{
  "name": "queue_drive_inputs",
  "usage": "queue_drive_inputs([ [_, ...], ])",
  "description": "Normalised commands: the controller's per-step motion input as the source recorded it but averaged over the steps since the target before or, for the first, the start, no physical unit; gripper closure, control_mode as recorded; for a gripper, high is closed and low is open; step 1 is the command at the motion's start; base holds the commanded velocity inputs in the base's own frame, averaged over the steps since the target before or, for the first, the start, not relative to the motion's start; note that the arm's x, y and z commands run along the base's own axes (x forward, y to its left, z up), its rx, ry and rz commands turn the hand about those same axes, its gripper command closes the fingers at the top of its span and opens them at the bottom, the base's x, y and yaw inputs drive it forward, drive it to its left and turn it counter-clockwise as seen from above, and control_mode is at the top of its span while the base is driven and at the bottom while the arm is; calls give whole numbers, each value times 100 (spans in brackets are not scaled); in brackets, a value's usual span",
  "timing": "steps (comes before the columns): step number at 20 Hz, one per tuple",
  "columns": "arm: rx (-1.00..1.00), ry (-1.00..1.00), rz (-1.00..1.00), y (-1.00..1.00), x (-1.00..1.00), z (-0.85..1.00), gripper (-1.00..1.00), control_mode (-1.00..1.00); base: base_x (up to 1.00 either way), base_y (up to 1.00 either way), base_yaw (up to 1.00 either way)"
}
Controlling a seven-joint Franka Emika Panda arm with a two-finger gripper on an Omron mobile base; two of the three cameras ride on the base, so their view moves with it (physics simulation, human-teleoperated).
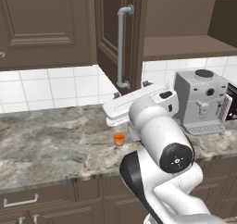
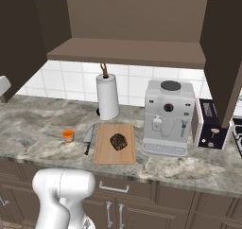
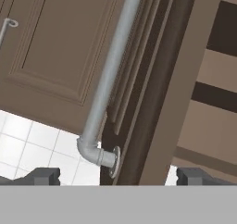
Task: Pick the bread, place it on the cutting board, pick the jam, place it on the counter, and close the cabinet.
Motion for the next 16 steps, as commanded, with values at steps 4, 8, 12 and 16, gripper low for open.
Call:
queue_drive_inputs([
  [4,0,-7,0,0,31,-31,-100,-100,0,0,0],
  [8,0,-6,0,0,36,-31,-100,-100,0,0,0],
  [12,0,-5,0,0,35,-29,-100,-100,0,0,0],
  [16,0,-5,0,0,37,-21,-100,-100,0,0,0],
])
